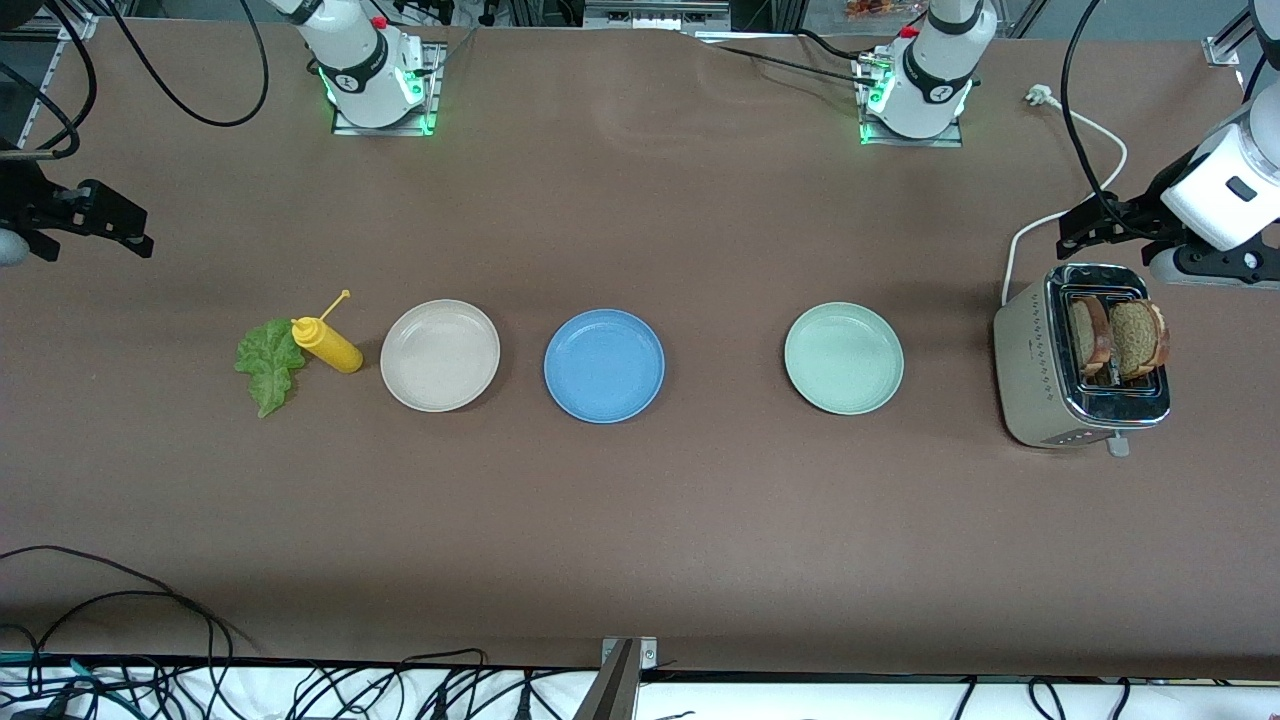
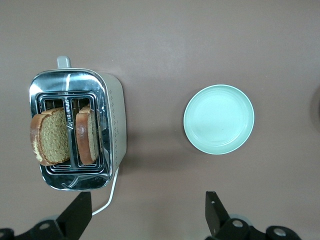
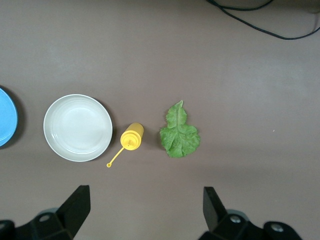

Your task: Make sandwich in blue plate with both arms

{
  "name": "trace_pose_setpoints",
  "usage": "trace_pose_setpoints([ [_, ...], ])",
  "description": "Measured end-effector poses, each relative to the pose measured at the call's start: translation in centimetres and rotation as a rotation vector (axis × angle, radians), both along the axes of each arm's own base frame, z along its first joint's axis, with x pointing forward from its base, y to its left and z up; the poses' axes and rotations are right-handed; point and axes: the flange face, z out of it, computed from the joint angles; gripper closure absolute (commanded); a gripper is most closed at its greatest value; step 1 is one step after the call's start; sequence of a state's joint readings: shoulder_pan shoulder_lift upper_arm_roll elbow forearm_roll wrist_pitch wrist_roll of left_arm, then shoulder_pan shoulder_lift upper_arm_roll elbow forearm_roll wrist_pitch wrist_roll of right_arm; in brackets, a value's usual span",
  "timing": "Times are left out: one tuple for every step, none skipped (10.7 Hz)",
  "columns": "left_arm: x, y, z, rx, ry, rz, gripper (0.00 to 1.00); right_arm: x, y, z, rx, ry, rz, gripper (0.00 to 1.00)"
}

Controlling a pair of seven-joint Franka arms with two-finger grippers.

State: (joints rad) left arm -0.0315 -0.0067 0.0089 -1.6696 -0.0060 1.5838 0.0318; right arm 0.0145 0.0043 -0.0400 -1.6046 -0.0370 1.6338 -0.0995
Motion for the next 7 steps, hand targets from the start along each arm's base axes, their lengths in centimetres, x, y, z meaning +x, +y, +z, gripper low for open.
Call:
trace_pose_setpoints([
  [0.00,0.00,0.00,0.000,0.000,0.000,0.00,0.00,0.00,0.00,0.000,0.000,0.000,0.00],
  [0.00,-0.03,0.00,0.000,0.000,0.000,0.00,-0.13,0.06,-0.07,0.000,0.012,0.001,0.00],
  [0.00,-0.10,0.00,0.000,0.000,-0.002,0.00,-0.21,0.21,-0.06,0.000,0.018,0.004,0.00],
  [0.00,-0.16,0.00,0.000,0.000,-0.003,0.00,-0.23,0.31,0.07,0.000,0.018,0.005,0.00],
  [0.00,-0.16,0.00,0.000,0.000,-0.003,0.00,-0.25,0.30,0.19,0.000,0.018,0.005,0.00],
  [0.00,-0.11,-0.01,0.000,0.000,-0.002,0.00,-0.26,0.31,0.22,0.000,0.019,0.005,0.00],
  [0.09,-0.03,0.04,0.001,-0.007,-0.001,0.00,-0.25,0.31,0.20,0.000,0.019,0.005,0.00],
])
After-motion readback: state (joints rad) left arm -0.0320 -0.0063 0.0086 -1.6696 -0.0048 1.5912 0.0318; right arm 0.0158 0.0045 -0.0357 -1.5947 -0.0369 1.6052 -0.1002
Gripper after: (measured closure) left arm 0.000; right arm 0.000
